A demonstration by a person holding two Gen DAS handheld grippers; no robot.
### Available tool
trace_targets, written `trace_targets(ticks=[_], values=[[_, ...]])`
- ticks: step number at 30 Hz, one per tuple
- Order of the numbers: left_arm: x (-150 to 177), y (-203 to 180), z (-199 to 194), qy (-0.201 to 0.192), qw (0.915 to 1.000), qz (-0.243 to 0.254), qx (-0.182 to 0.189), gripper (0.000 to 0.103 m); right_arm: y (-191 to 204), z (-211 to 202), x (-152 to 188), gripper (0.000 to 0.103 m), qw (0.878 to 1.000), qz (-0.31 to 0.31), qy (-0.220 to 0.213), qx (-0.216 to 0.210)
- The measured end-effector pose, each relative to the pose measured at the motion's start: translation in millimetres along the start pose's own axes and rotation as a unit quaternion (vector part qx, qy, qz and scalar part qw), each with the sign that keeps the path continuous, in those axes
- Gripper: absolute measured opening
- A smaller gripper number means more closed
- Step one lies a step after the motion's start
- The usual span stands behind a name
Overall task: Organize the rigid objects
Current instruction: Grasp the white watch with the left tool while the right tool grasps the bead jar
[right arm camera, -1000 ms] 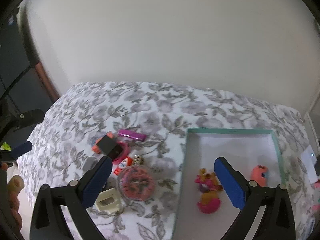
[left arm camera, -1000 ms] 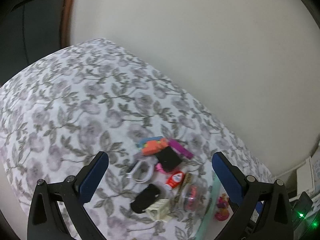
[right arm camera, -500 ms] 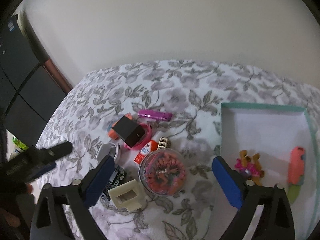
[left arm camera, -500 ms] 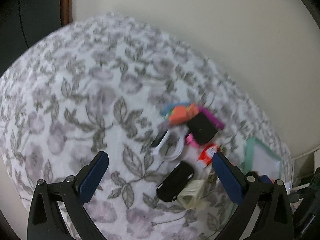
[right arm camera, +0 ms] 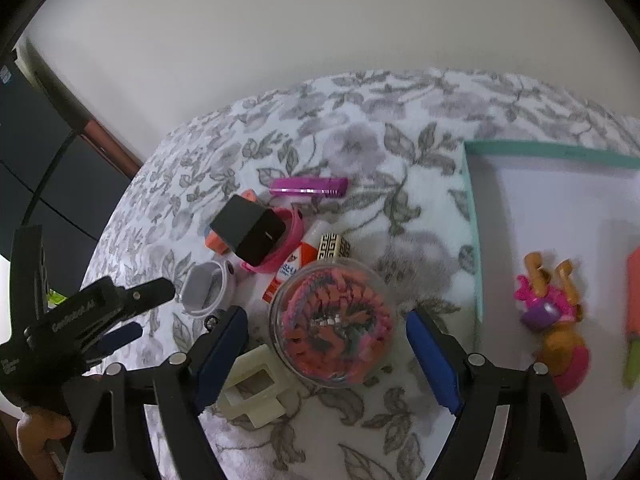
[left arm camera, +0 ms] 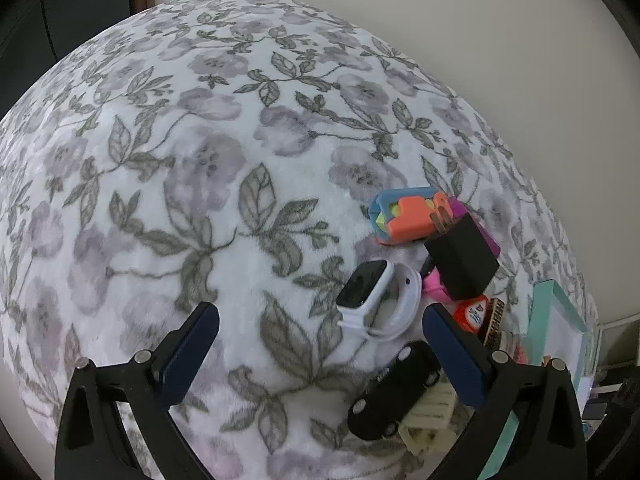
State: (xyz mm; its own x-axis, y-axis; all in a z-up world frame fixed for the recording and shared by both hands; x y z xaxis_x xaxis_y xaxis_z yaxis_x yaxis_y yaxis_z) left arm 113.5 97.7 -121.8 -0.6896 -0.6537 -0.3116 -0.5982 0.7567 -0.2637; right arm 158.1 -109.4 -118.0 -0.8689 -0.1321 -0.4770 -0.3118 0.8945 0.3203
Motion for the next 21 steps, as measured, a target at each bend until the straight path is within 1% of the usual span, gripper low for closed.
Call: trace_targets(ticks=[3, 6, 10, 14, 15, 16, 17, 18, 21], values=[[-3, -3, 7, 0.000, 0.9999, 0.010, -0.004, 0.099, -1, 6, 3, 0.083, 1.000, 0.007, 0.006, -0.001], [-4, -5, 16, 0.000, 0.9997, 0.020, -0.011, 0.098, -1, 10, 5, 0.083, 1.000, 0.010, 0.008, -0.005], [-4, -9, 26, 0.000, 0.9995, 0.028, -0.013, 0.098, -3, 15, 5, 0.080, 1.000, 0.018, 0.011, -0.008], [-3, -16, 33, -0.002, 0.9990, 0.042, -0.017, 0.097, -2, 17, 4, 0.079, 1.000, 0.009, 0.008, 0.005], [-3, -18, 35, -0.003, 0.9987, 0.047, -0.018, 0.093, -1, 18, 4, 0.079, 1.000, 0.007, 0.007, 0.007], [-2, -19, 35, -0.004, 0.9986, 0.050, -0.019, 0.079, -1, 19, 4, 0.079, 1.000, 0.004, 0.007, 0.010], [-2, -21, 36, -0.003, 0.9981, 0.055, -0.025, 0.074, 0, 20, 4, 0.079, 1.000, 0.001, 0.007, 0.014], [-2, -21, 37, -0.006, 0.9975, 0.062, -0.034, 0.073, 0, 21, 4, 0.079, 1.000, -0.004, 0.008, 0.020], [-3, -23, 39, -0.011, 0.9966, 0.070, -0.042, 0.072, 1, 23, 4, 0.078, 0.999, -0.014, 0.007, 0.033]])
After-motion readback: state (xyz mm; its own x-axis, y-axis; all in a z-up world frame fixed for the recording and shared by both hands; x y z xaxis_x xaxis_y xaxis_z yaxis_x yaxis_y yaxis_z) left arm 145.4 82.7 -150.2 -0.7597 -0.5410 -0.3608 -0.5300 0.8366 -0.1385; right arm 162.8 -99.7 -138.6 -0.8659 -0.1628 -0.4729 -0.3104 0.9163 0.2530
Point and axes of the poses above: each gripper's, at about its wrist camera, not at the fingertips, and z roughly the way its jaws point, y to its left, x to its underside, the point moved 8 cm from there along z, roughly the way its jaws point, and after that the axes turned 4 degrees about -z, right-handed, at the moved point
